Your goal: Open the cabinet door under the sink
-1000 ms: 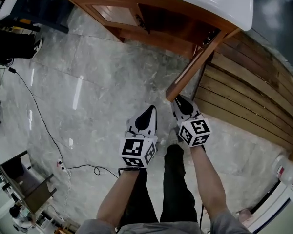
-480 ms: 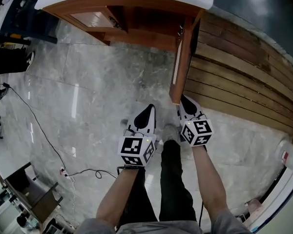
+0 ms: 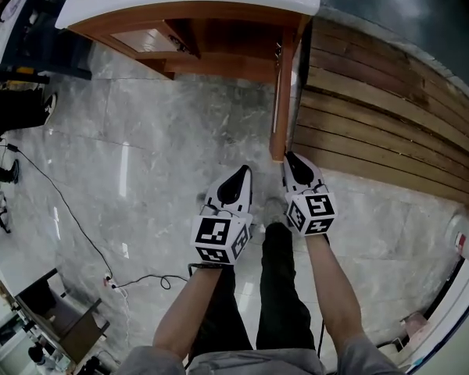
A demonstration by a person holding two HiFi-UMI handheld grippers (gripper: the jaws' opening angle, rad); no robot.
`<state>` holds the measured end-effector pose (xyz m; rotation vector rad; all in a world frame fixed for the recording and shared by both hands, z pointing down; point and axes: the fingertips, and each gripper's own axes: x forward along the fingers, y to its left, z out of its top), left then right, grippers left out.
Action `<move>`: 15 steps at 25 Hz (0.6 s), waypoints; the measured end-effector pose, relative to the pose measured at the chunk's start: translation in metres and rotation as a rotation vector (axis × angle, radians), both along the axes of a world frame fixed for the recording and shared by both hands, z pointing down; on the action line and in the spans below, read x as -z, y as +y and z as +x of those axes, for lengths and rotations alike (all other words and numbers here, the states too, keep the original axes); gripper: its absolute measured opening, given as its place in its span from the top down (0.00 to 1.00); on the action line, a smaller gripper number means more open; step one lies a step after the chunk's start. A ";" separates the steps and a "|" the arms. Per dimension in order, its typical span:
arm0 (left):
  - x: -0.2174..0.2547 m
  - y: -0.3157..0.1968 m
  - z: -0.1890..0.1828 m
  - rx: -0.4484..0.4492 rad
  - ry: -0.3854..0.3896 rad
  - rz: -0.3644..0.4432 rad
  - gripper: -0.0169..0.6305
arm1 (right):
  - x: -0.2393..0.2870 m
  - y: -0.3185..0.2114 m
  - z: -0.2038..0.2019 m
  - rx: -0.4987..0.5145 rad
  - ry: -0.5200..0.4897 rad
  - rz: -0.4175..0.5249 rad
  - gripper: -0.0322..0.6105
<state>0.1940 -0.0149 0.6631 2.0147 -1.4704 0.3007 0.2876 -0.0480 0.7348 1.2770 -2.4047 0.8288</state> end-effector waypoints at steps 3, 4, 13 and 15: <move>0.016 -0.001 -0.002 -0.012 -0.001 0.009 0.96 | 0.019 0.002 0.004 -0.017 -0.009 0.006 0.88; 0.023 -0.001 -0.002 -0.019 -0.002 0.012 0.96 | 0.028 0.002 0.005 -0.022 -0.013 0.009 0.88; 0.120 0.000 -0.002 -0.096 0.002 0.075 0.96 | 0.147 0.014 0.004 -0.068 -0.059 0.081 0.92; 0.147 0.000 -0.005 -0.105 0.001 0.099 0.96 | 0.177 0.017 0.001 -0.073 -0.071 0.104 0.93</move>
